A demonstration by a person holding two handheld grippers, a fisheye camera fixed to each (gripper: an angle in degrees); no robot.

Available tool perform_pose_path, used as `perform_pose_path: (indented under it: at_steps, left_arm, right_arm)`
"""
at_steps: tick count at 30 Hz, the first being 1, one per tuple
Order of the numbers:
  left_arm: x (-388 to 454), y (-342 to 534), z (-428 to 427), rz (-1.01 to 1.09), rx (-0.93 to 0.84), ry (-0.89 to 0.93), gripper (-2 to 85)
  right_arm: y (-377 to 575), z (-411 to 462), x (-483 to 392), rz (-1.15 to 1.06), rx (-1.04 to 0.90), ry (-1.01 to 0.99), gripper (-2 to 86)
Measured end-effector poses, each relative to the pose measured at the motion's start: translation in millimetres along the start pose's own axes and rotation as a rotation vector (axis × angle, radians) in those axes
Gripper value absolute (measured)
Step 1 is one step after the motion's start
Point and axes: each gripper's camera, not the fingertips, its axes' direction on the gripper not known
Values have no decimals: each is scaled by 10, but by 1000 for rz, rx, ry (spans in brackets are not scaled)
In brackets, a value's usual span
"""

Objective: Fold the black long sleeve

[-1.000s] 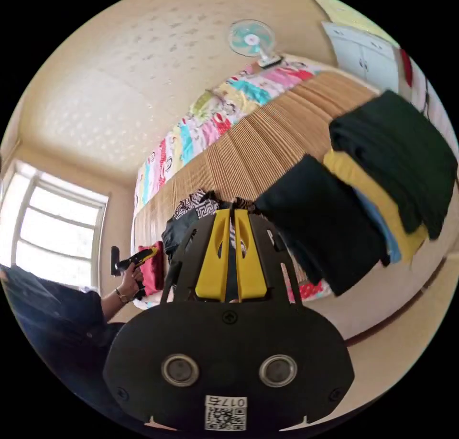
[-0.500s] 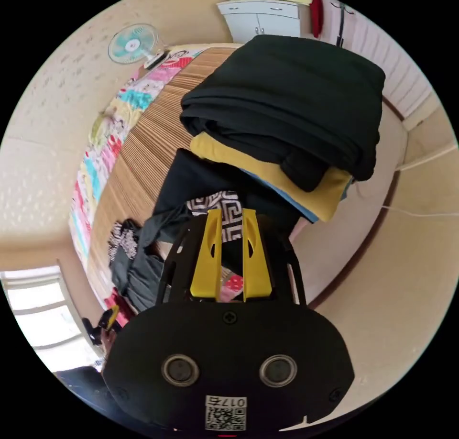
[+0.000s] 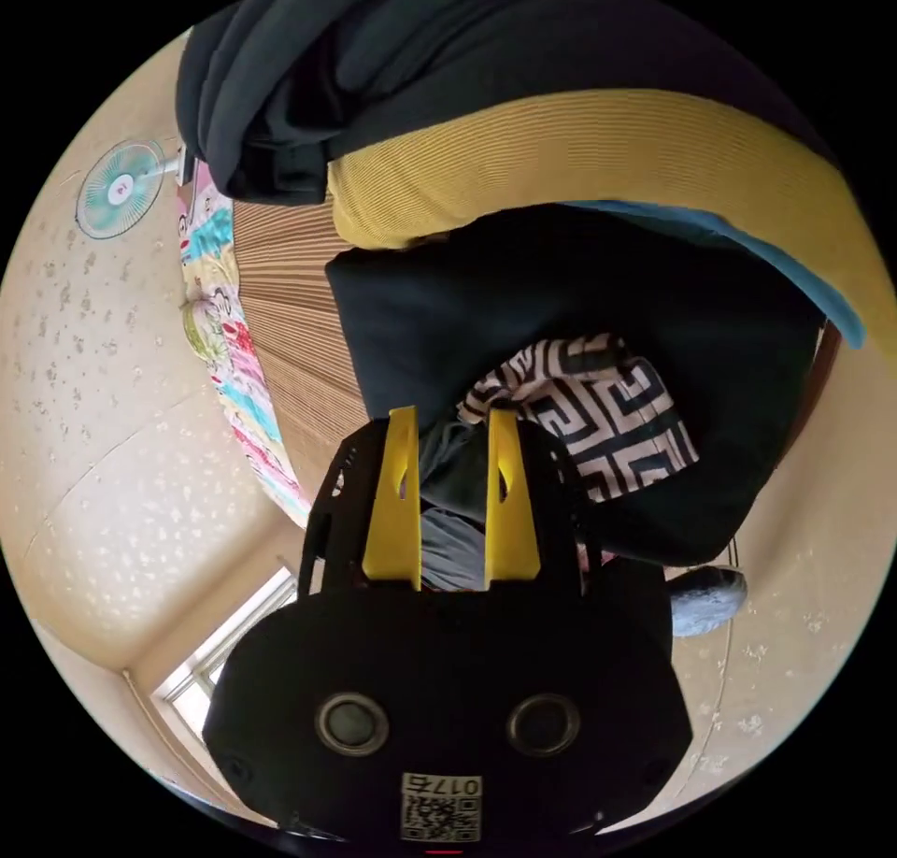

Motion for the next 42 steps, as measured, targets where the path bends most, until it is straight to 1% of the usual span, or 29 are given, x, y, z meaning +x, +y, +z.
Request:
perform_pose_path:
  at_steps: [2,4,6,7,9,11,13,14,15,17,18,19,22,24,27,28,30,33,35,37,38,39,40,42]
  left_arm:
    - [-22,-18,-69,1,3,1,65]
    - [-62,-17,-140,-1,10,-2,65]
    - [-127,-10,-209,-9,14,-7,65]
    - [-183,-3,-247,-17,16,-9,65]
    - [-276,9,-287,-31,15,-8,65]
    - [-410,23,-306,-55,7,-7,65]
    - [-503,27,-290,-72,-6,-11,65]
    - [-559,29,-269,-81,-16,-13,65]
    - [-585,29,-256,-86,-21,-15,65]
    - [-672,25,-199,-114,-48,-15,65]
    - [-689,22,-186,-120,-54,-12,65]
    - [-713,12,-166,-131,-64,-5,65]
    - [-710,-33,-131,-139,-82,-1,64]
    - [-675,-77,-106,-134,-94,-1,64]
    - [-582,-172,-72,-118,-106,8,64]
    - [-538,-216,-62,-110,-107,11,64]
    - [-479,-277,-50,-104,-109,14,64]
    - [-411,-361,-41,-106,-108,28,64]
    - [-385,-406,-59,-114,-104,39,64]
    - [-373,-424,-89,-115,-100,39,64]
    - [-374,-429,-109,-116,-96,35,64]
    - [-379,-430,-116,-118,-95,33,64]
    - [-399,-426,-125,-127,-93,34,64]
    - [-450,-410,-124,-151,-89,41,64]
  right_arm:
    - [51,-116,-119,-63,2,-47,48]
    - [194,-342,-280,-173,41,-208,42]
    - [425,-664,-432,-313,88,-430,37]
    - [481,-738,-458,-356,104,-468,37]
    - [678,-950,-481,-562,172,-565,34]
    - [751,-994,-316,-677,237,-587,33]
    - [676,-910,66,-622,312,-525,33]
    - [554,-786,375,-557,328,-456,34]
    - [395,-630,716,-438,304,-367,34]
    - [227,-447,1219,-270,263,-315,35]
    - [187,-392,1455,-203,246,-341,36]
    - [186,-388,1534,-187,248,-361,36]
    - [217,-504,1619,-233,291,-444,49]
    - [134,-624,1626,-238,328,-526,86]
    - [-163,-649,1733,-144,346,-606,114]
    - [-238,-632,1749,-127,339,-607,117]
    - [-566,-469,1736,-64,231,-624,110]
    - [-836,-278,1457,-148,89,-709,72]
    - [-849,-374,1270,-208,139,-746,51]
    - [-784,-590,1063,-353,229,-827,42]
    - [-709,-737,948,-476,283,-867,39]
    - [-638,-837,891,-539,326,-843,36]
    - [-609,-867,891,-546,349,-813,36]
    - [-569,-864,1046,-501,427,-621,35]
